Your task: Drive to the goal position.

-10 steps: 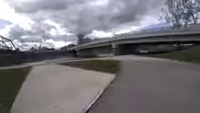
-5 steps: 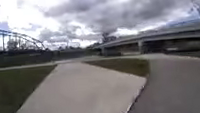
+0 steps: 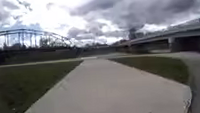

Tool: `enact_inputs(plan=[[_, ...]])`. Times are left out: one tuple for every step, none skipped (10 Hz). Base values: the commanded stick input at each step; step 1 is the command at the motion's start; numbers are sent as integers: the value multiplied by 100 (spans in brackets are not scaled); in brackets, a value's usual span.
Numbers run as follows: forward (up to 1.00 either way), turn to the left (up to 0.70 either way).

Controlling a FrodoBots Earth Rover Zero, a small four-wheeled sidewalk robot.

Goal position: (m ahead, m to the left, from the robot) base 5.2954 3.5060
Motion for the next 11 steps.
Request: enact_inputs(plan=[[100,37],[100,16],[100,0],[100,0],[100,0],[100,0],[100,0],[100,-6],[100,-35],[100,-40],[100,-40]])
